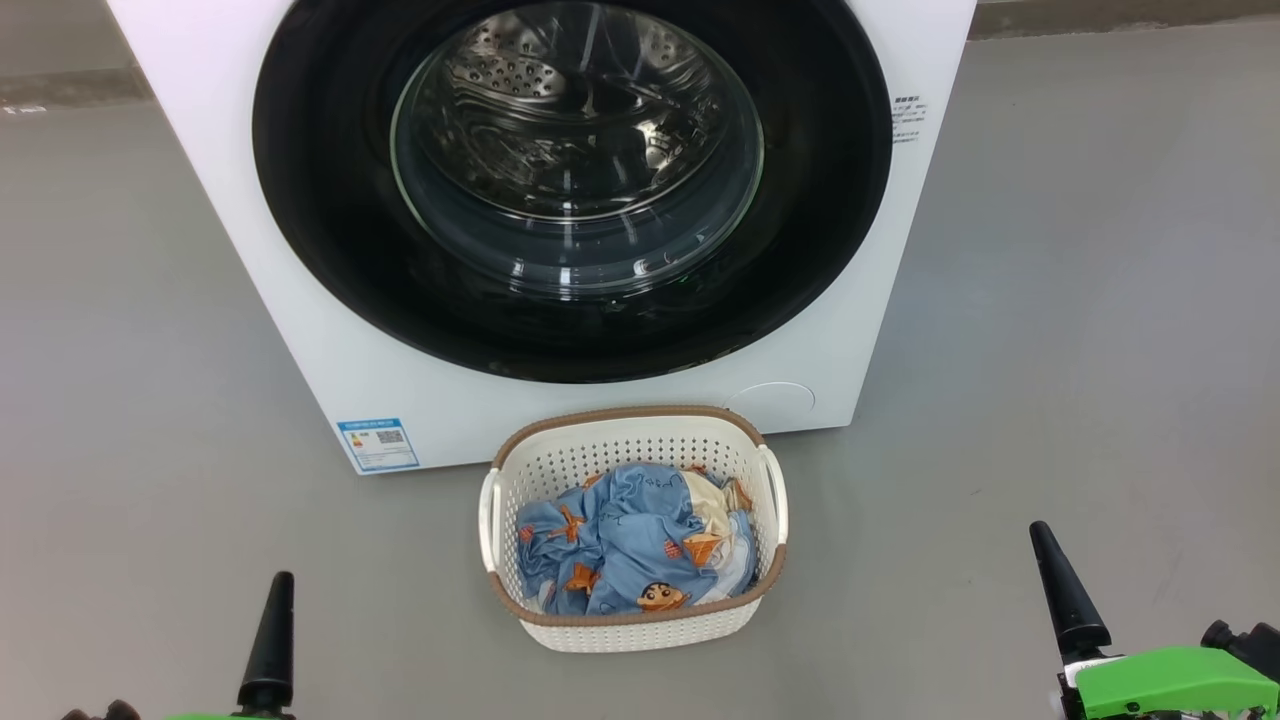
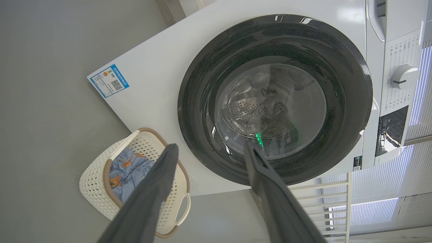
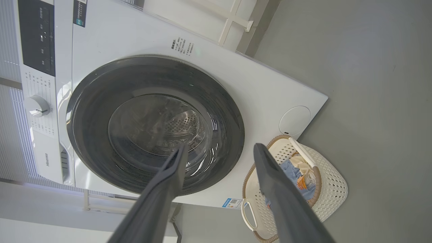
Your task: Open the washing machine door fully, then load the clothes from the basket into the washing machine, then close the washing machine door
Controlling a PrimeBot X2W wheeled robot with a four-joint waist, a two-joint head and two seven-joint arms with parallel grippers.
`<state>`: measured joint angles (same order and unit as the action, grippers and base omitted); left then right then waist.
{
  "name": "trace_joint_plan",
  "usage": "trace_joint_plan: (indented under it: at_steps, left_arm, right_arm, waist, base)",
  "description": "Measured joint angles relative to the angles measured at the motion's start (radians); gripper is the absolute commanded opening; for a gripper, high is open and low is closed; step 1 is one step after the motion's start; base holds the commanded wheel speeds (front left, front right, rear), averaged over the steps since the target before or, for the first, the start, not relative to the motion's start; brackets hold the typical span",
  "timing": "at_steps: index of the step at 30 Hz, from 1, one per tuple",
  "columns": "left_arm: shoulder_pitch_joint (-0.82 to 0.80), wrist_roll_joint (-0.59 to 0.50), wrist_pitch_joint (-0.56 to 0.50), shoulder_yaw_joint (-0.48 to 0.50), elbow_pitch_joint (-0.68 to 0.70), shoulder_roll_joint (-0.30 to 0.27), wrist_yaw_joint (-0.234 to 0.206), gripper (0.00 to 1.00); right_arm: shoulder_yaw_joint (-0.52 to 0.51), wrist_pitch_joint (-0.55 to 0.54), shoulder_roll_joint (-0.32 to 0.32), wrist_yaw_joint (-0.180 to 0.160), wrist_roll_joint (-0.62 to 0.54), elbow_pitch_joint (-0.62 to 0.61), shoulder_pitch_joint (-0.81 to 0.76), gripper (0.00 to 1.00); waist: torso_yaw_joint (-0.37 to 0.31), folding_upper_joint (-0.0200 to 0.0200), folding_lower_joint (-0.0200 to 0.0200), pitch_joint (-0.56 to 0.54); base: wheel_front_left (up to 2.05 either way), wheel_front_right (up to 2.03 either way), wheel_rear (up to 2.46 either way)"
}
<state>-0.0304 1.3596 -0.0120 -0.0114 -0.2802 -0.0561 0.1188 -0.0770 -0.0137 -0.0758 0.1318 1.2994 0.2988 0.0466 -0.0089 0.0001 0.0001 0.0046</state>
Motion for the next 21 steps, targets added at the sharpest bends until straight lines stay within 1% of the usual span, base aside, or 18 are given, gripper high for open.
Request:
trace_joint_plan:
  at_steps: [21]
  left_arm:
    - [0.0,-0.296,0.059,-0.041,0.023,-0.025,0.0,1.0]
  right_arm:
    - [0.038,0.061,-0.036,0.0,-0.295,-0.041,0.022,1.0]
  waist:
    - [-0.004,0.0,0.0,-0.004]
  base:
    - [0.0,0.0,0.0]
